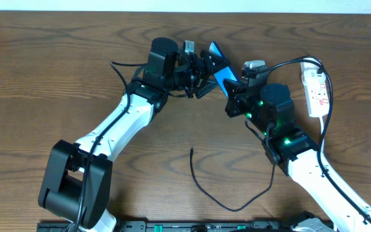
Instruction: Plug charger to phone and switch on socket
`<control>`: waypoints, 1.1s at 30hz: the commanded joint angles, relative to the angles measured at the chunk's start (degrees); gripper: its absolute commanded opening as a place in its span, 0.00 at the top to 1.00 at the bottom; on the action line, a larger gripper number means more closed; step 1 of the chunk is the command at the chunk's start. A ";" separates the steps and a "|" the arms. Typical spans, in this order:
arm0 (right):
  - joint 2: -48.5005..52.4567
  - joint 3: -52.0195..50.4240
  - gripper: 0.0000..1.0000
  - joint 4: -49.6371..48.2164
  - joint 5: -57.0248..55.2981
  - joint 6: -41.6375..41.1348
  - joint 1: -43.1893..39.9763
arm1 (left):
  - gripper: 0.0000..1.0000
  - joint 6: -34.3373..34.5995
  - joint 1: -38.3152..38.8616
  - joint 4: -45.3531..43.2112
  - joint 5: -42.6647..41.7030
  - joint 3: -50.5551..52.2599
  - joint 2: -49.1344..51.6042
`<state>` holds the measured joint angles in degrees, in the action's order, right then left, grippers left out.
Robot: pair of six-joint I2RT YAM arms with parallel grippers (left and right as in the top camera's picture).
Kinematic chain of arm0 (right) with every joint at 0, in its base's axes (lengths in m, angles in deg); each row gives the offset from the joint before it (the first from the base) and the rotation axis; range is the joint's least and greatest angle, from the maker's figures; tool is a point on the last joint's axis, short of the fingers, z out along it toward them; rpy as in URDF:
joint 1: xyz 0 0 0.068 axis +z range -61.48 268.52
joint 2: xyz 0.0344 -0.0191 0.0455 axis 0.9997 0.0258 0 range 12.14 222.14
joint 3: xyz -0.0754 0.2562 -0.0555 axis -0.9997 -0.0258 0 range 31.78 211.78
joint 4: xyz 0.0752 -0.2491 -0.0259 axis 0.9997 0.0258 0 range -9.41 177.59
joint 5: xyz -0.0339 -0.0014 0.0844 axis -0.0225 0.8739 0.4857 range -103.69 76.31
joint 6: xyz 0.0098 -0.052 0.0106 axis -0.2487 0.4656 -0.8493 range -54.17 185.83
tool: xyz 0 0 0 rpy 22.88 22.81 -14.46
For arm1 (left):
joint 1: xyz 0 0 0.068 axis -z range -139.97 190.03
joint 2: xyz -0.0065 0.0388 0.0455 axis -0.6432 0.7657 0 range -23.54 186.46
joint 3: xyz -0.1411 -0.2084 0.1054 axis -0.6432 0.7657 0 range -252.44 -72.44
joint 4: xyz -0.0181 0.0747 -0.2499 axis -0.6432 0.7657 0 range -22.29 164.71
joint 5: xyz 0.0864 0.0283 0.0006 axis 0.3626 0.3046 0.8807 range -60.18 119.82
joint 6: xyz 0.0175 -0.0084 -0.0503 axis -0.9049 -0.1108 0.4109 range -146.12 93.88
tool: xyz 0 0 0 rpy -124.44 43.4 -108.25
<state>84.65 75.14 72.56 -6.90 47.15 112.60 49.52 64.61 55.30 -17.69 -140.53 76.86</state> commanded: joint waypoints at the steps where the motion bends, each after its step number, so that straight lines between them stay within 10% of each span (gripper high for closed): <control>1: -0.07 1.33 0.99 -0.90 3.85 -0.63 0.72 | 0.65 -0.33 0.90 -0.61 -1.75 -0.85 -1.49; 4: -0.07 1.33 0.99 -0.92 3.82 -0.63 0.72 | 0.18 -0.33 0.90 -0.59 -1.77 -0.85 -1.49; 6: -0.07 1.33 0.99 -0.94 3.82 -0.63 0.72 | 0.07 -0.33 0.90 -0.59 -1.75 -0.85 -1.49; 20: -0.07 1.33 0.99 -0.79 -1.99 -5.75 -3.48 | 0.05 -0.20 -2.21 -8.31 -10.69 -0.87 -1.97; 33: -0.07 1.33 0.99 -2.08 1.05 -39.32 -9.11 | 0.05 0.11 -12.07 -8.33 -16.61 -0.87 -2.10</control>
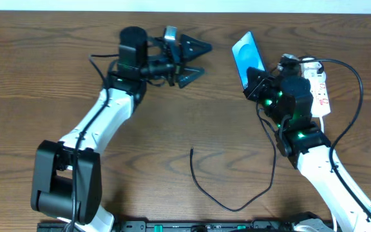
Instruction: Plug charger to phone and switch on socket
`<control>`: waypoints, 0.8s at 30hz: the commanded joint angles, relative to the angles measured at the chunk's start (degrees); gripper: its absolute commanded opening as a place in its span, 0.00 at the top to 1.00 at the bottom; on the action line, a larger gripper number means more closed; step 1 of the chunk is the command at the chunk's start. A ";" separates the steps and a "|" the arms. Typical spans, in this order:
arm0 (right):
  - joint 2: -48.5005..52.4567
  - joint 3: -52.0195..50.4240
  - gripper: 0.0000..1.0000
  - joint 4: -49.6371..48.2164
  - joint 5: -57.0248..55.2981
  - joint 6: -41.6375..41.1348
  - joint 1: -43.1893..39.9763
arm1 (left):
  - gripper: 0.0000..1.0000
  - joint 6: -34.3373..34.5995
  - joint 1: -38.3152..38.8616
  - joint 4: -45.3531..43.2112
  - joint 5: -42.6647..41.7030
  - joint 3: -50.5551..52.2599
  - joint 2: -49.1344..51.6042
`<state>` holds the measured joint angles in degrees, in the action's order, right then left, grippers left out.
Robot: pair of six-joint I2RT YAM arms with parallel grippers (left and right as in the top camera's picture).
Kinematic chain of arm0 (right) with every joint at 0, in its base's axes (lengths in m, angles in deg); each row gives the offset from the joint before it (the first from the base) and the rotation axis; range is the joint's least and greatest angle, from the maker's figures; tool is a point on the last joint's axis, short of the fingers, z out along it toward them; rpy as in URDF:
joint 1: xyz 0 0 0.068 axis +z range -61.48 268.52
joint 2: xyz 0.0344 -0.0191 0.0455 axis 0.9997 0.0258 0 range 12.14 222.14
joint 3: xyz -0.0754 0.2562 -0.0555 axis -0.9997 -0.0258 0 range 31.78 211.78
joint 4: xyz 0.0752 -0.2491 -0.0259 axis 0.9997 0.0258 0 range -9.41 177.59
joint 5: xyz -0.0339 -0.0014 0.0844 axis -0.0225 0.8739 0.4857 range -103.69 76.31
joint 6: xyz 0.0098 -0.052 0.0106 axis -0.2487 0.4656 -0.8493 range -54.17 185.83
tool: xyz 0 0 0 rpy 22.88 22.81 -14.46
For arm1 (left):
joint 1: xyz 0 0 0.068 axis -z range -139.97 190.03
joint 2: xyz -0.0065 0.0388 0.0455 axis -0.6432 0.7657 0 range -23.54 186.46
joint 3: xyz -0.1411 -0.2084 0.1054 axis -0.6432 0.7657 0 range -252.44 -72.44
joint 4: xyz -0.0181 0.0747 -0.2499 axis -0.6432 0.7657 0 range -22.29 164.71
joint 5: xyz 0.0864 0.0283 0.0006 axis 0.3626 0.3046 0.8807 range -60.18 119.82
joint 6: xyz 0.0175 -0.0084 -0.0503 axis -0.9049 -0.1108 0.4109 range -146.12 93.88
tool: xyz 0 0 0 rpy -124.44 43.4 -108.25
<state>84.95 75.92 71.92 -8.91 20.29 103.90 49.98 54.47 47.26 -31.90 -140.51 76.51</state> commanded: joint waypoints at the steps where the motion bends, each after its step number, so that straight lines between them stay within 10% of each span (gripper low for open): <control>1: -0.37 0.55 0.99 -2.25 4.85 -14.62 -0.44 | 0.05 -0.35 -2.82 -0.28 -2.40 -0.90 -1.75; 24: -0.37 0.55 0.99 -15.67 19.06 -46.42 3.21 | 0.05 8.46 -9.90 -16.09 -5.01 -0.90 -1.75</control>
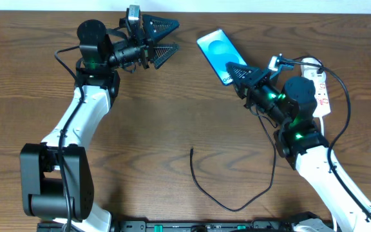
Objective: Plug charger to phone and switch on socket
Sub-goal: 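Grasp the phone's top edge with the left gripper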
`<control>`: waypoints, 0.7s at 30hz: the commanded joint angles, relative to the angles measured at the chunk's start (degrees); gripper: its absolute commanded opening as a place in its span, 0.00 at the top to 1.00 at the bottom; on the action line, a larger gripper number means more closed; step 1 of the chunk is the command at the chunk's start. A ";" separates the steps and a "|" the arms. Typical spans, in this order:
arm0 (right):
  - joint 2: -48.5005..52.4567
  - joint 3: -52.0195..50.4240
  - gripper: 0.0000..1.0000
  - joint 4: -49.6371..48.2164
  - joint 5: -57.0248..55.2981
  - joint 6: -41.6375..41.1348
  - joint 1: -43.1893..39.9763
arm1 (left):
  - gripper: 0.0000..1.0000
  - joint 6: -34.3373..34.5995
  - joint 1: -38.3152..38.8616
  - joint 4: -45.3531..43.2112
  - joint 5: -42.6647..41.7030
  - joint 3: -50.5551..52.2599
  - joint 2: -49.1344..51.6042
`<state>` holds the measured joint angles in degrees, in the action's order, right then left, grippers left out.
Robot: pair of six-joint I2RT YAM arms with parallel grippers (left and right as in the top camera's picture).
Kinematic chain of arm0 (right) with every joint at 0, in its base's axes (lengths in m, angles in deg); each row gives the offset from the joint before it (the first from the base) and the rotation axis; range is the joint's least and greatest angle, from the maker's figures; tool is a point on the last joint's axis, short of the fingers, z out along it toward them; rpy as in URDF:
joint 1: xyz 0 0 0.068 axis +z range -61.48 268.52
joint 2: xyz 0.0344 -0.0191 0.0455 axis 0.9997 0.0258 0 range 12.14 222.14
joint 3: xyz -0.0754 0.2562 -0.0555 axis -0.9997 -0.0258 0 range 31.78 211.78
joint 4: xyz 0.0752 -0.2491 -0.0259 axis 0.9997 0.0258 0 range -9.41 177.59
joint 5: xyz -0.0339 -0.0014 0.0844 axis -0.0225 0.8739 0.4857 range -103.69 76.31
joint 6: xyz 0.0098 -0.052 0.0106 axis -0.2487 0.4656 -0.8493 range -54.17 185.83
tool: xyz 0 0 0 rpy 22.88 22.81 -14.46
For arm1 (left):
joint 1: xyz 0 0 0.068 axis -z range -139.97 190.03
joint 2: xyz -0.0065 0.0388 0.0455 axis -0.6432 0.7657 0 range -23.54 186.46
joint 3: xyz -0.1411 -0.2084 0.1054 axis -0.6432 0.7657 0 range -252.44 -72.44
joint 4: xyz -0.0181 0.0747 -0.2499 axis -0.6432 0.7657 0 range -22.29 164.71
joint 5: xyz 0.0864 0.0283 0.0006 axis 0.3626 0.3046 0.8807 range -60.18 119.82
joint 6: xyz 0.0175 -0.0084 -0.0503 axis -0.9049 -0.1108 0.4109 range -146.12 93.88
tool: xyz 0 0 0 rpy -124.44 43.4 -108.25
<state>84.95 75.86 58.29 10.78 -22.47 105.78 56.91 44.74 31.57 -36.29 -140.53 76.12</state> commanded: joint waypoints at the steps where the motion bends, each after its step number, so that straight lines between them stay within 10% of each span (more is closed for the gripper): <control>1: -0.37 0.61 0.99 -2.84 -1.07 -3.67 1.79 | 0.05 1.53 -0.04 -0.42 -0.42 -0.87 -1.36; 21: -0.37 0.61 0.99 -6.71 -11.04 -10.99 7.65 | 0.05 0.22 7.21 -0.37 13.77 -0.87 -1.33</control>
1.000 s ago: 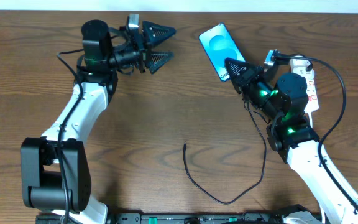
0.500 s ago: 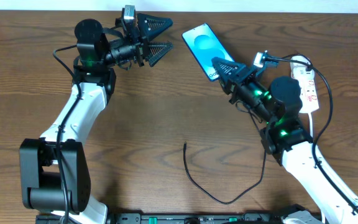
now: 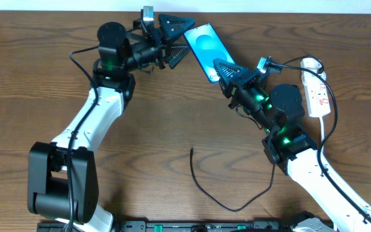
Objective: Plug charger to phone and switch on socket
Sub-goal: 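Grasp the phone's top edge with the left gripper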
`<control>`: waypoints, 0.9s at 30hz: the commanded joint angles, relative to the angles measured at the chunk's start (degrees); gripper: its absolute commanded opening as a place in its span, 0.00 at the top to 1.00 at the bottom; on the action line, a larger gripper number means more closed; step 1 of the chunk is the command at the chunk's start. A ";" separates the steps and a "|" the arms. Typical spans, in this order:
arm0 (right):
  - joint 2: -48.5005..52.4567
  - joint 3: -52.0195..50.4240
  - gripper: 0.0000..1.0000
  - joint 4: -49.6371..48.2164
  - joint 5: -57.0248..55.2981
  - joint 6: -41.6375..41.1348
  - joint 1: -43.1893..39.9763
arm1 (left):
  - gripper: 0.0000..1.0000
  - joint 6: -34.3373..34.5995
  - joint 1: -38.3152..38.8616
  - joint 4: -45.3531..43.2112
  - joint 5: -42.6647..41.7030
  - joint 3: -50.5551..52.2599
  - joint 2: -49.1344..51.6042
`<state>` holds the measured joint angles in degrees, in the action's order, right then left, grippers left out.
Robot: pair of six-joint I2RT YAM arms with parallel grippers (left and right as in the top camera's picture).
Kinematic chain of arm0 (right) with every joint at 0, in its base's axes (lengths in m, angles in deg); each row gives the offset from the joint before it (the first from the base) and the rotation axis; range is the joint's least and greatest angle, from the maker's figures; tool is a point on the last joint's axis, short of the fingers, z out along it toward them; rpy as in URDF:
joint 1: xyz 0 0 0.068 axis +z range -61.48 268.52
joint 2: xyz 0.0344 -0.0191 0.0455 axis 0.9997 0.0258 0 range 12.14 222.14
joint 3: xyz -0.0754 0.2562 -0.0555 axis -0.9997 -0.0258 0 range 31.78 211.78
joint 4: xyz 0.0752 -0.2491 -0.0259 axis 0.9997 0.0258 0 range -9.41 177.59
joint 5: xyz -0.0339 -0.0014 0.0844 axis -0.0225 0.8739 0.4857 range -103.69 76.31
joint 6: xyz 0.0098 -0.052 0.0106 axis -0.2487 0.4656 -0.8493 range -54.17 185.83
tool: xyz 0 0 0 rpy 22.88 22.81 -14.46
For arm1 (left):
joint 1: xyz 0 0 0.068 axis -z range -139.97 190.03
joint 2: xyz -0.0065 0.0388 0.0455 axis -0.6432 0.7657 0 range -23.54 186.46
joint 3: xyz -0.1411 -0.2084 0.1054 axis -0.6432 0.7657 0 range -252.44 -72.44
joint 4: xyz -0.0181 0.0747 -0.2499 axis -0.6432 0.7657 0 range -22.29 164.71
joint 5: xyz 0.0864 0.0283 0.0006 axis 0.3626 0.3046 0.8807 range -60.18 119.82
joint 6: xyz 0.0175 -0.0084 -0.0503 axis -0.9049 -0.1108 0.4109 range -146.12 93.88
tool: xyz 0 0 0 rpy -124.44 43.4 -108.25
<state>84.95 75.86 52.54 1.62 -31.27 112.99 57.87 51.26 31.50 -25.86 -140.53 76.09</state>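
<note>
The phone point(image 3: 203, 48), its blue screen facing up, hangs tilted above the back of the table. My right gripper point(image 3: 222, 69) is shut on its lower right end. My left gripper point(image 3: 180, 40) stands open right at the phone's left edge, its dark fingers point(image 3: 174, 23) spread apart; whether they touch the phone I cannot tell. The black charger cable point(image 3: 201, 187) lies loose on the table, its free plug end point(image 3: 192, 150) in the middle. The white socket strip point(image 3: 316, 89) lies at the right.
The cable loops from the table's front edge up behind my right arm towards the socket strip. The left arm's own black wire hangs near its wrist point(image 3: 82, 55). The table's back edge runs just behind the left gripper.
My left gripper has moved right, from well apart from the phone to its left edge, still open. My right gripper has carried the phone a little to the left.
Both grippers were together at the phone mid-table. Then the left one was open and off to the left while the right held the phone upright. Later the phone lay tilted with its screen up and the left gripper farther left. Now the two are close again.
</note>
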 commanded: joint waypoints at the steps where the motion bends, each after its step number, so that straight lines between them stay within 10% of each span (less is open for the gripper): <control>1: -0.37 0.61 0.99 -0.96 -1.90 -2.32 0.44 | 0.05 -0.74 0.96 -0.31 3.98 -0.87 -1.31; 27: -0.37 0.61 0.99 -0.94 -1.44 -2.29 2.54 | 0.19 -0.74 4.50 -0.26 5.20 -0.87 -1.27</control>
<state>84.95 75.86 52.47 0.62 -33.00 114.92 57.87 55.67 31.50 -20.84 -140.53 76.09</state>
